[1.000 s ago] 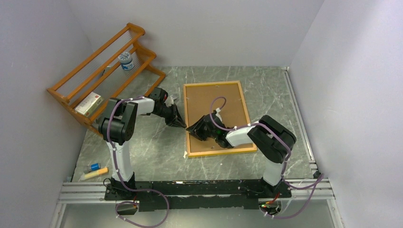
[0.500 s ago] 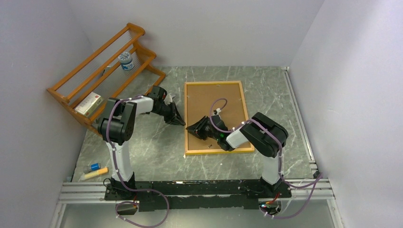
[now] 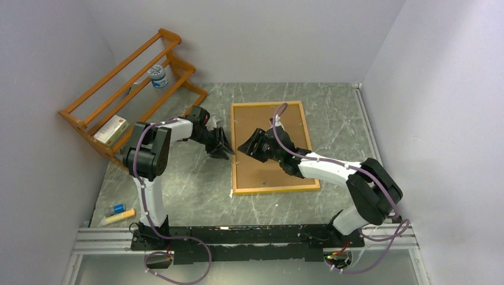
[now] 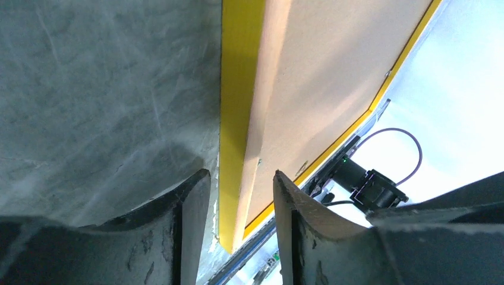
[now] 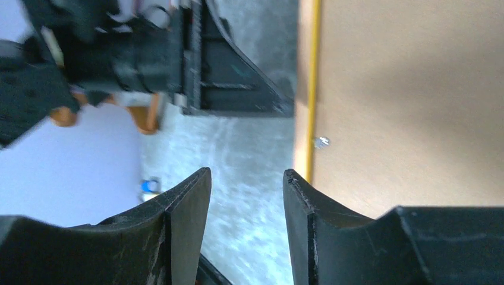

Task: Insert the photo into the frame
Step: Install the photo frame at the center of the board.

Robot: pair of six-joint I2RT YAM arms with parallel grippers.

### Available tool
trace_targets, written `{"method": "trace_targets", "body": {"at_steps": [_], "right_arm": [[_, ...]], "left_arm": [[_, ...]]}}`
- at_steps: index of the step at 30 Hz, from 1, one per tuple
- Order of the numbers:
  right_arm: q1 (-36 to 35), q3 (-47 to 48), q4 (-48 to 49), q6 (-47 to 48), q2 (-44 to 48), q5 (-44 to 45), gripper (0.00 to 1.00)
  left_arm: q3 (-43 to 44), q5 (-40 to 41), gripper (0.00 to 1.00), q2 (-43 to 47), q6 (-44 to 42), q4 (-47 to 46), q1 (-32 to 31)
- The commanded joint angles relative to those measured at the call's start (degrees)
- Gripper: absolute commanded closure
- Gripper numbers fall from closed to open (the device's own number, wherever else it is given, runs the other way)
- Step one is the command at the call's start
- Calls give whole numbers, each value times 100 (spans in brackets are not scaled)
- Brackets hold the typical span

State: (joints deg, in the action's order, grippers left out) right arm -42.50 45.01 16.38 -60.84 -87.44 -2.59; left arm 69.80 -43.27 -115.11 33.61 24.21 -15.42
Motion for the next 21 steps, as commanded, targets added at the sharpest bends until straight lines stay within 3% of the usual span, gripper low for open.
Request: {"method": "trace_targets", "body": {"at_steps": [1, 8, 21], "right_arm": [[14, 429, -2277, 1264, 265, 183, 48], [13, 705, -3740, 1959, 400, 24, 53], [-20, 920, -3863, 2103, -283, -270, 58]], "left_arm": [[280, -48, 50, 99, -56, -125, 41], [403, 294, 57, -266, -148, 161, 42], [311, 463, 66, -416, -227, 370, 37]]}}
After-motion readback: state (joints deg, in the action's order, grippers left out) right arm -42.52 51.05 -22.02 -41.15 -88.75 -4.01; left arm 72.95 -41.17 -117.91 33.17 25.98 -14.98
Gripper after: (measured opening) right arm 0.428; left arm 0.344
